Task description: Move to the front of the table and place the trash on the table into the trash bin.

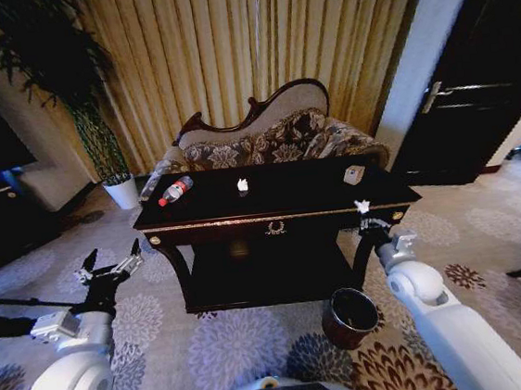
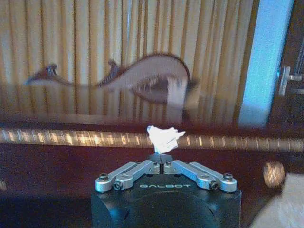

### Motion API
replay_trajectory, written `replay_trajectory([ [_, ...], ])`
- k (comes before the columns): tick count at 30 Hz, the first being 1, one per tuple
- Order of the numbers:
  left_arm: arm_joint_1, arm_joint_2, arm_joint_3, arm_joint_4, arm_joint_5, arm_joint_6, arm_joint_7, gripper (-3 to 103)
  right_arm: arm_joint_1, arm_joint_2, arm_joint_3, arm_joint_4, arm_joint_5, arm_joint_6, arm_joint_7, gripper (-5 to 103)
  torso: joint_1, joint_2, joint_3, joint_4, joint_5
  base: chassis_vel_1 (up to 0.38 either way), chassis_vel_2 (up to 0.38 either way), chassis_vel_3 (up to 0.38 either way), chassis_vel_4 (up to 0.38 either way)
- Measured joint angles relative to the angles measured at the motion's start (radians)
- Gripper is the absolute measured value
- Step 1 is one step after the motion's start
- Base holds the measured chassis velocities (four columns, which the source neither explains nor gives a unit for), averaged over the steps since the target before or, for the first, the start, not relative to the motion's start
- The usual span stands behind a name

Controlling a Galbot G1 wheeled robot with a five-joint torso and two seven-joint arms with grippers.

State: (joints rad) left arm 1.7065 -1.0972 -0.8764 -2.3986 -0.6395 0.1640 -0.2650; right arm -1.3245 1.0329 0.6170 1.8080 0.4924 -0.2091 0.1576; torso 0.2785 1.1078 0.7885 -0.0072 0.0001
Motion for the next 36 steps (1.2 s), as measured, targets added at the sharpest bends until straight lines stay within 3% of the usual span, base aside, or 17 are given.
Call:
replay_trajectory([
  [12,-0.006,-0.008,0.013,0.002,0.003,0.0,0.003,100,-0.006,0.06,-0.013,-0.285,-0.138,0.014,-0.086,0,0.0,0.0,0.0,0.0,-0.0002,0.0,0.0,0.0,0.0],
  [25,0.001,-0.009,0.005,-0.001,0.004,-0.003,0.024,100,0.072,0.114,-0.037,-0.597,-0.291,0.017,-0.086,0,0.0,0.0,0.0,0.0001,-0.0003,0.0,0.0,0.0,0.0],
  [36,0.012,-0.02,0.008,-0.022,0.006,-0.004,0.023,100,0.064,0.127,-0.029,-0.604,-0.286,-0.002,-0.085,0,0.0,0.0,0.0,0.0,-0.0003,0.0,0.0,0.0,0.0],
])
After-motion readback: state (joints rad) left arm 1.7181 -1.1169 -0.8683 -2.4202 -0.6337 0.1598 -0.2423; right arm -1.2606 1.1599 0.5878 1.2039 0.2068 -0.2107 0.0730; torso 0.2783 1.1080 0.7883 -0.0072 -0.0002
